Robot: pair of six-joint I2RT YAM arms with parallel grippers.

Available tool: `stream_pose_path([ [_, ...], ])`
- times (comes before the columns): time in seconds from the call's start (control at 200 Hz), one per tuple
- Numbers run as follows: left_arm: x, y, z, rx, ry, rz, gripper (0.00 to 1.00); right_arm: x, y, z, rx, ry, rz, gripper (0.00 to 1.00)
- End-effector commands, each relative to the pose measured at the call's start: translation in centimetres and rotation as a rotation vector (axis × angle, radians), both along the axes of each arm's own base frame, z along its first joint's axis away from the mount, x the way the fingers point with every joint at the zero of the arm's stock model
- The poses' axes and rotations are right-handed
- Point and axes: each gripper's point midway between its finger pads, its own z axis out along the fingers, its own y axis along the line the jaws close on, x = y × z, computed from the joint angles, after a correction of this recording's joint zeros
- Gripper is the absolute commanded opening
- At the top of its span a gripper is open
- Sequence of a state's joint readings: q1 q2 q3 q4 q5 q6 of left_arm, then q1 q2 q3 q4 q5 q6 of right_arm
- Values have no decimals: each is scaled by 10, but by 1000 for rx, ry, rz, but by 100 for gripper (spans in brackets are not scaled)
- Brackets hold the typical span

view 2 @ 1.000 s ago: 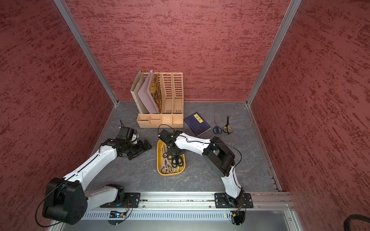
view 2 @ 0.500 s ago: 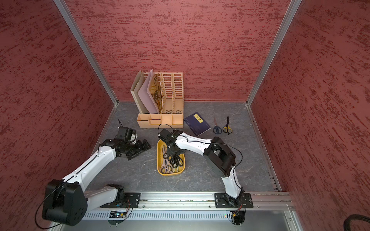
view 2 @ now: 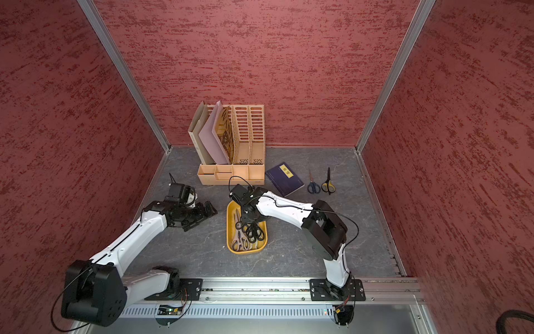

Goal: Take the scissors out of the storage box
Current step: Pick up the scissors from the storage box, then place the scissors at the center of the board.

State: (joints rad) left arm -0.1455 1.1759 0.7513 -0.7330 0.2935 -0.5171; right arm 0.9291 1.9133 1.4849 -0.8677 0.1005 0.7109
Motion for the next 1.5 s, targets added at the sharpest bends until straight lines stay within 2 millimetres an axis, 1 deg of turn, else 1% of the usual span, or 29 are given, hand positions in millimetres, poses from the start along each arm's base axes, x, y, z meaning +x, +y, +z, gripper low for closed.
stream_pose_path([
  [0.0,2,0,7,-10,-28,-18,100,-8,-2,12,18,-5,34,0],
  [0.06,3,-1,8,-12,-29,-20,100,-9,0,19,32,-18,48,0],
  [0.105,4,-2,9,-13,-31,-24,100,-10,1,27,52,-34,73,0],
  [0.175,6,-2,9,-12,-35,-28,100,-12,-6,42,53,-77,124,0],
  [0.286,10,-4,9,-20,-36,-32,100,-16,-37,60,5,-136,204,0],
  [0.361,14,-5,7,-31,-33,-25,100,-22,-64,63,-19,-136,236,0],
  [0.446,19,-8,8,-47,-30,-12,100,-25,-99,66,-51,-146,228,0],
  [0.461,19,-9,8,-50,-29,-11,100,-26,-106,59,-69,-133,225,0],
  [0.466,19,-9,8,-51,-29,-11,100,-25,-107,68,-53,-155,221,0],
  [0.471,20,-9,8,-52,-29,-10,100,-26,-109,69,-53,-157,221,0],
  [0.546,24,-11,10,-62,-34,0,100,-26,-139,62,-66,-154,192,0],
  [0.656,29,-15,14,-65,-42,0,100,-23,-182,47,-84,-123,120,0],
  [0.721,31,-16,14,-61,-42,-2,100,-16,-188,48,-9,-112,93,0],
  [0.801,31,-18,13,-56,-38,-1,100,0,-206,47,-45,-147,46,0],
  [0.882,30,-20,13,-51,-37,-4,100,10,-218,38,-72,-113,17,0],
  [0.987,27,-19,12,-38,-35,-6,100,16,-236,18,-99,-30,-56,0],
  [1.027,25,-18,11,-35,-33,-5,100,17,-239,11,-97,-5,-74,0],
  [1.057,25,-18,11,-32,-33,-3,100,18,-239,9,-93,-5,-75,0],
  [1.067,24,-17,11,-32,-33,-3,100,18,-238,3,-98,14,-75,0],
  [1.112,24,-17,10,-30,-32,-5,100,17,-238,-7,-101,35,-72,0],
  [1.207,23,-16,8,-23,-29,-9,100,19,-243,-19,-133,57,-91,0],
  [1.377,24,-16,6,-16,-21,-18,100,27,-246,-36,-189,81,-52,0],
  [1.498,25,-17,6,-15,-20,-21,100,33,-253,-45,-250,93,-24,0],
])
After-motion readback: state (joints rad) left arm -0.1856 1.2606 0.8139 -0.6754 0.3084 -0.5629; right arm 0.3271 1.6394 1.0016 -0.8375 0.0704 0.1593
